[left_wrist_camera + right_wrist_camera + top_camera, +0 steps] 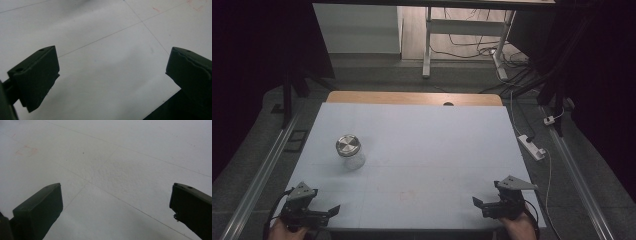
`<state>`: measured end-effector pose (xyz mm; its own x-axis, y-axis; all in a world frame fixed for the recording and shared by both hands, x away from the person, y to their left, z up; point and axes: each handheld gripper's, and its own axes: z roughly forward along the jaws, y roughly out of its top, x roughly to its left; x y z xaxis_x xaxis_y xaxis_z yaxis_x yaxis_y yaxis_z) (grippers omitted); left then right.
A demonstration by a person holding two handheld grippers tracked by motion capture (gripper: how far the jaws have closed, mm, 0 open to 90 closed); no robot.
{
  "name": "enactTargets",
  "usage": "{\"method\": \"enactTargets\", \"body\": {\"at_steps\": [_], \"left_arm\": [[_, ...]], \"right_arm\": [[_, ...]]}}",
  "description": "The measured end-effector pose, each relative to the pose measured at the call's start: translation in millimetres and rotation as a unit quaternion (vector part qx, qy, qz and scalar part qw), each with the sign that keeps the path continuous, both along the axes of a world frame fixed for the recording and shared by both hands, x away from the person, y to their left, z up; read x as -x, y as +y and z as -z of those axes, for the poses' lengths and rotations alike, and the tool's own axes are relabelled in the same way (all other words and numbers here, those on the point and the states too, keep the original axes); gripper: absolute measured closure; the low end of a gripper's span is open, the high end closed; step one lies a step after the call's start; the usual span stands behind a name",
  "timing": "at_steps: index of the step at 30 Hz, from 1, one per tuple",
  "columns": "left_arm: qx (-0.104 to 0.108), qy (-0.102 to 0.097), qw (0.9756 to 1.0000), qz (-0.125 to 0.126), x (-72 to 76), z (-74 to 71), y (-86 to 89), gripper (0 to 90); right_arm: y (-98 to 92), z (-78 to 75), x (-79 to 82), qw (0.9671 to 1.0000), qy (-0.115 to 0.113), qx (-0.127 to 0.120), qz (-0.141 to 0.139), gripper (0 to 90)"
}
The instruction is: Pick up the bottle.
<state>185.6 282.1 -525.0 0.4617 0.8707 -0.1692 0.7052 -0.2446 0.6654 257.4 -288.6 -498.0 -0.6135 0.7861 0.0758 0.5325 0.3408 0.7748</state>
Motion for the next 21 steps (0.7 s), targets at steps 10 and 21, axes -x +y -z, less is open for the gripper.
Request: {"method": "enactTargets", "body": {"at_steps": [10, 21], "left_arm": [[-0.004, 0.007, 0.9999, 0.011, -1.5, 0.6, -1.4, 0.0], [0.004, 0.015, 0.9997, 0.02, -2.8, 1.2, -0.5, 0.0]], "right_arm": [[1.7, 0.9, -1.1, 0.9999, 0.007, 0.006, -0.014, 0.0], [2.5, 0.8, -1.3, 0.9998, 0.01, 0.007, -0.018, 0.0]]}}
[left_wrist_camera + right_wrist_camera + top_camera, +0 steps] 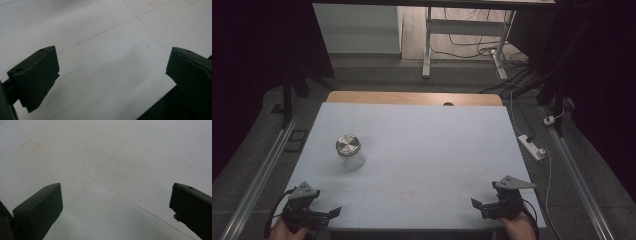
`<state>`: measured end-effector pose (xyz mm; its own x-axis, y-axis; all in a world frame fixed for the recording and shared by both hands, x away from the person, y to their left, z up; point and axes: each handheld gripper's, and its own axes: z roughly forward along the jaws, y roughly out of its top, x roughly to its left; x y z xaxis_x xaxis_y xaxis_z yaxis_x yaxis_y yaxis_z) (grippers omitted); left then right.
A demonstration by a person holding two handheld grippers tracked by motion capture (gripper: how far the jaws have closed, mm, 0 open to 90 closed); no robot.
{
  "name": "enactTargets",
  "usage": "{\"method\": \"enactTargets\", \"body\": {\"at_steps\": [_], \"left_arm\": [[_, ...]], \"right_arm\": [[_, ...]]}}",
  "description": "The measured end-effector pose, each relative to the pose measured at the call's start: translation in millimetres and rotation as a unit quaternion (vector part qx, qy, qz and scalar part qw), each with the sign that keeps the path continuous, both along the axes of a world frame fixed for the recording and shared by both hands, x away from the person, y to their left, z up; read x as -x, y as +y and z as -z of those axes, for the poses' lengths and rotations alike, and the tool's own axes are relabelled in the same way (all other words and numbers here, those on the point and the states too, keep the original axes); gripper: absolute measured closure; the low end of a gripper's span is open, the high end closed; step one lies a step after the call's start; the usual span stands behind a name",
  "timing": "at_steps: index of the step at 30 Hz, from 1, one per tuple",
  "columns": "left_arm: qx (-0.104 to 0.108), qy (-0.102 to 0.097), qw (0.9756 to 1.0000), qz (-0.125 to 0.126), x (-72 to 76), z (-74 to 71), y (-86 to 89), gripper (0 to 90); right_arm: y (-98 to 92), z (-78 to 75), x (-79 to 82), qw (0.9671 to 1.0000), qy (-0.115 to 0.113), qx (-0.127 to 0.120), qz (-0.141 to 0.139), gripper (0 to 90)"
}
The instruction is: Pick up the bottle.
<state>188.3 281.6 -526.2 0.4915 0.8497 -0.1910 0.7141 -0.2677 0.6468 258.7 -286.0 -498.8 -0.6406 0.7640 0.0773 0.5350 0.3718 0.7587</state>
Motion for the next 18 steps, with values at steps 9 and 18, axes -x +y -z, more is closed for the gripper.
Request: {"method": "enactTargets", "body": {"at_steps": [9, 18], "left_arm": [[0.006, -0.003, 1.0, 0.003, 0.0, -0.4, 1.3, 0.0], [-0.008, -0.027, 0.9996, -0.002, -0.6, -4.4, 0.1, 0.0]], "right_arm": [[1.2, 0.1, 0.2, 1.0, -0.001, 0.004, -0.003, 0.0], [1.9, 0.4, -0.2, 1.0, -0.001, 0.008, -0.003, 0.0]]}}
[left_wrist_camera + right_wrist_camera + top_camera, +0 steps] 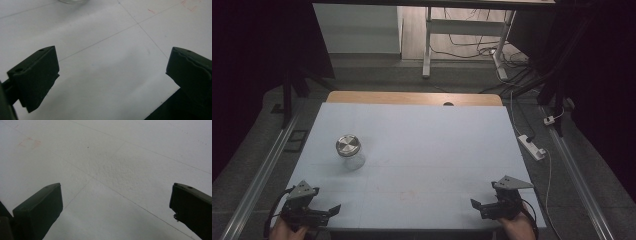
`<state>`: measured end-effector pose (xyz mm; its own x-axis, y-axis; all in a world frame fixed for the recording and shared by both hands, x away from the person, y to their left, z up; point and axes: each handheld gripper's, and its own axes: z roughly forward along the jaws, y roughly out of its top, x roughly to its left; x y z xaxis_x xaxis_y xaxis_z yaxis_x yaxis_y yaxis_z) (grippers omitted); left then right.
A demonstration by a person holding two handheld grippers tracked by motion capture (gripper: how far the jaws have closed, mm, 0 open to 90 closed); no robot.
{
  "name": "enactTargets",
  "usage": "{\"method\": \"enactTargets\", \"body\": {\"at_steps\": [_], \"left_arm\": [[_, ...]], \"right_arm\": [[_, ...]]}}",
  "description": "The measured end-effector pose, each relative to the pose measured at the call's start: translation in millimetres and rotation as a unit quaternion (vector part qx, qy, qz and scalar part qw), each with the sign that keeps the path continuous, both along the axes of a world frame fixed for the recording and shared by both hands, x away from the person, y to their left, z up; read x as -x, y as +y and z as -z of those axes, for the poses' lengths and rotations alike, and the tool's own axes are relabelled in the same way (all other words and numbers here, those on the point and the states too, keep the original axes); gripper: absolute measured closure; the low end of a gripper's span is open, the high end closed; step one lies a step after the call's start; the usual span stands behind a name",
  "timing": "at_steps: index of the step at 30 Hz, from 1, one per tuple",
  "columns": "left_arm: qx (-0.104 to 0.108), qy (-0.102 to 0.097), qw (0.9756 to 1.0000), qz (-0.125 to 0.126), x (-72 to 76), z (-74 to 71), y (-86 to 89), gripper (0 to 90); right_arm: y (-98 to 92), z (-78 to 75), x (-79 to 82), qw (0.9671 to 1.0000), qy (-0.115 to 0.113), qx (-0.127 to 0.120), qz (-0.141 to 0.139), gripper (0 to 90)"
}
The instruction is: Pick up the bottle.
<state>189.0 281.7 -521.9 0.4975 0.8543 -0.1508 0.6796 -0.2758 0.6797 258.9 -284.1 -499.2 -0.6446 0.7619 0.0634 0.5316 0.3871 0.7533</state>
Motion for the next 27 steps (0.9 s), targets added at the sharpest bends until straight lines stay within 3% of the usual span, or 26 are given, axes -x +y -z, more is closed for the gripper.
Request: {"method": "enactTargets", "body": {"at_steps": [19, 27], "left_arm": [[-0.013, -0.016, 0.9998, 0.008, -10.8, -4.9, -1.6, 0.0], [-0.002, -0.023, 0.9995, 0.021, -24.1, -4.5, 0.1, 0.0]], "right_arm": [[-0.1, 0.4, -1.2, 1.0, 0.008, -0.002, 0.001, 0.0], [0.0, 0.7, -2.0, 0.9999, 0.01, -0.002, 0.001, 0.0]]}}
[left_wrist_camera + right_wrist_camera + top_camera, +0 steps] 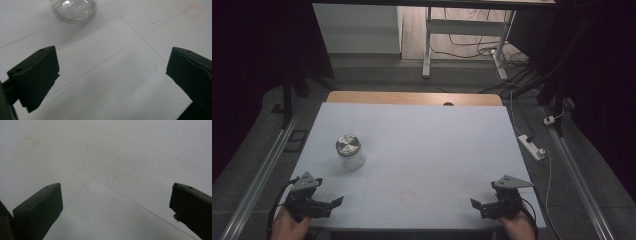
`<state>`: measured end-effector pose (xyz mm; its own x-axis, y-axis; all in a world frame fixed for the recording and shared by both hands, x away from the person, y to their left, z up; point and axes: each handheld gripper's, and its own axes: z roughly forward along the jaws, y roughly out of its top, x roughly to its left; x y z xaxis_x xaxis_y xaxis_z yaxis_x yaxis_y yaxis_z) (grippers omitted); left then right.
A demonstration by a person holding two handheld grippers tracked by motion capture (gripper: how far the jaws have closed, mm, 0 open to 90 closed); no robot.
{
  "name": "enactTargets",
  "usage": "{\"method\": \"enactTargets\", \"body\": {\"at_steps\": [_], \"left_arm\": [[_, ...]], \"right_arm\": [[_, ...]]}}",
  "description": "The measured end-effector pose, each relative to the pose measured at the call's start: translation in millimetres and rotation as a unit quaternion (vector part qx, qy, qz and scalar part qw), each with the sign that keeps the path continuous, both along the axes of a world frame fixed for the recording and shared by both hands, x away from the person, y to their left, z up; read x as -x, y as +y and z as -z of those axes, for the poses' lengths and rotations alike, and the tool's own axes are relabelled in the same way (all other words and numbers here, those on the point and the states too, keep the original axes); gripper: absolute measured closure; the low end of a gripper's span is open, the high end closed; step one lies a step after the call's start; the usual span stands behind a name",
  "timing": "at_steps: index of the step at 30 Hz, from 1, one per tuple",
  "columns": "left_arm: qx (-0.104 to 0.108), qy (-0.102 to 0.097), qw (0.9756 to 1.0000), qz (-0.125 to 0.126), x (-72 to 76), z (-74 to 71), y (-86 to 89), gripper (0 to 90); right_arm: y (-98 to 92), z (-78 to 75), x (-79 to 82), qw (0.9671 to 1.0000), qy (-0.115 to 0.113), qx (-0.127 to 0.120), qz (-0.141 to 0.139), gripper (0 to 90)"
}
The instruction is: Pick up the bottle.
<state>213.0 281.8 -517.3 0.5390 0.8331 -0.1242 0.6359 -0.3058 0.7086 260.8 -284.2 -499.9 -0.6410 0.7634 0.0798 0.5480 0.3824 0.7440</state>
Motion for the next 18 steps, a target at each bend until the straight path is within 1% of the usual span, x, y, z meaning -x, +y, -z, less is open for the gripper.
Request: {"method": "enactTargets", "body": {"at_steps": [3, 6, 10, 12, 14, 18], "left_arm": [[0.005, -0.003, 1.0, 0.0, -4.3, 1.2, 1.6, 0.0], [0.011, -0.009, 0.9999, -0.005, -7.4, 1.0, 2.6, 0.0], [0.011, -0.015, 0.9998, -0.011, -12.7, 1.4, 2.2, 0.0], [0.004, -0.012, 0.9998, -0.016, -15.6, 2.4, 0.6, 0.0], [0.003, -0.01, 0.9998, -0.017, -18.5, 2.4, -1.0, 0.0], [0.006, -0.019, 0.9996, -0.022, -24.6, 0.3, -1.9, 0.0]], "right_arm": [[0.1, 0.1, -0.1, 1.0, 0.0, 0.0, -0.001, 0.0], [0.1, 0.1, -0.2, 1.0, 0.001, 0.0, -0.001, 0.0], [0.3, 0.2, -0.4, 1.0, 0.001, 0.002, -0.002, 0.0], [0.6, 0.2, -0.3, 1.0, 0.003, 0.001, -0.002, 0.0], [0.6, 0.3, -0.5, 1.0, 0.003, 0.002, -0.002, 0.0], [0.7, 0.4, -0.6, 1.0, 0.004, 0.003, -0.002, 0.0]]}}
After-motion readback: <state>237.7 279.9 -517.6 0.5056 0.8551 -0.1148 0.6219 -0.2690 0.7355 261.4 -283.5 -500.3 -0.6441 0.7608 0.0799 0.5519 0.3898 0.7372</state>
